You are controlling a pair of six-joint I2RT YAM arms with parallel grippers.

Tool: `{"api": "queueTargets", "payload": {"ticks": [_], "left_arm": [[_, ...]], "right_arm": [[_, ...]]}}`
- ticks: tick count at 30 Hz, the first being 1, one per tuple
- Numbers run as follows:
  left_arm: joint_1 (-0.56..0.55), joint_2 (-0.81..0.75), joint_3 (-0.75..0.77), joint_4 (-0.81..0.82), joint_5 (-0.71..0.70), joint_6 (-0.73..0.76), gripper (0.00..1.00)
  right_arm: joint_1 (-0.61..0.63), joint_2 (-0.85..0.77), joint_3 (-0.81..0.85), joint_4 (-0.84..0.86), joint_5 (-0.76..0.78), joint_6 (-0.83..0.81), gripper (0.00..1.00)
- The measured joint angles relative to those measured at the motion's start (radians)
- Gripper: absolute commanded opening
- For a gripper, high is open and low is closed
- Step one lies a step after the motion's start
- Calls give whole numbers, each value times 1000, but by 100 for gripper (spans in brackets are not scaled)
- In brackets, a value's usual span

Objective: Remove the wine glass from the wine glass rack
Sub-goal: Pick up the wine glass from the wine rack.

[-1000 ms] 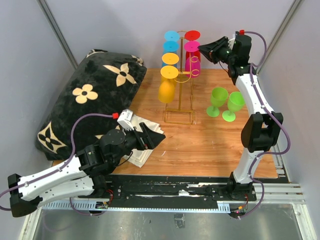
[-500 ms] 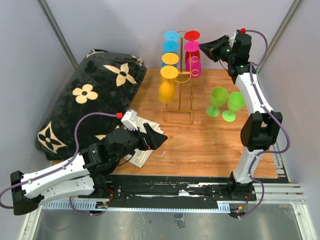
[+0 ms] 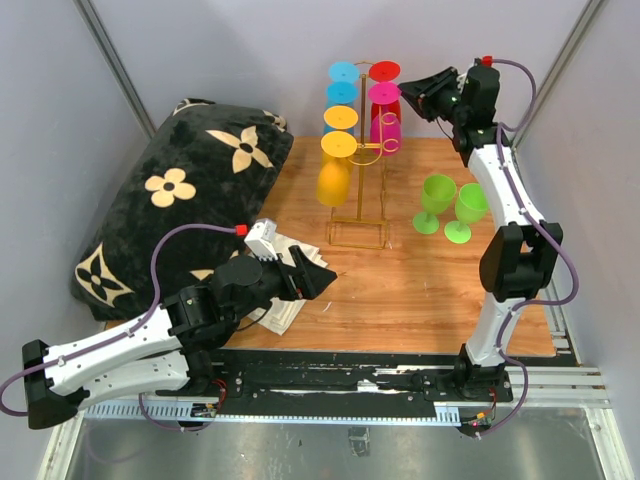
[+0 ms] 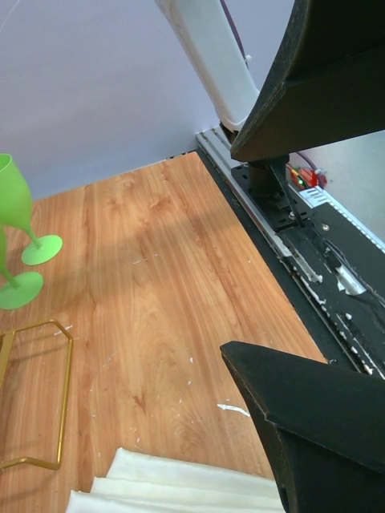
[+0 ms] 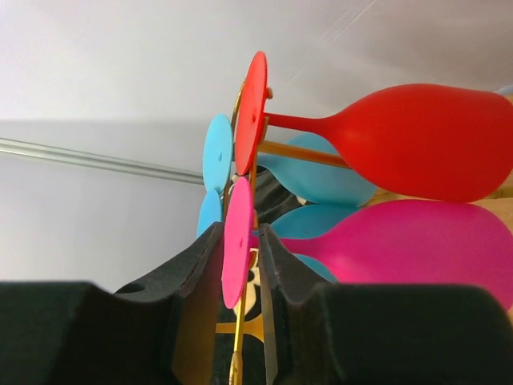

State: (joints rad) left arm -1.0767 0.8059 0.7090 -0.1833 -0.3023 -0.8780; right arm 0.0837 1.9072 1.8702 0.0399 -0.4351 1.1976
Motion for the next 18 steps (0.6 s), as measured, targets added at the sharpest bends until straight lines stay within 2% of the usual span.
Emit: {"api": "queueTargets", "payload": {"ticks": [4, 18], "left_arm": [[0, -1, 2, -2, -3, 0, 100], [0, -13, 4, -7, -16, -2, 99]], "right_arm": [[17, 9, 17, -5, -2, 1, 24], [34, 22, 18, -23, 10, -16, 8]]}}
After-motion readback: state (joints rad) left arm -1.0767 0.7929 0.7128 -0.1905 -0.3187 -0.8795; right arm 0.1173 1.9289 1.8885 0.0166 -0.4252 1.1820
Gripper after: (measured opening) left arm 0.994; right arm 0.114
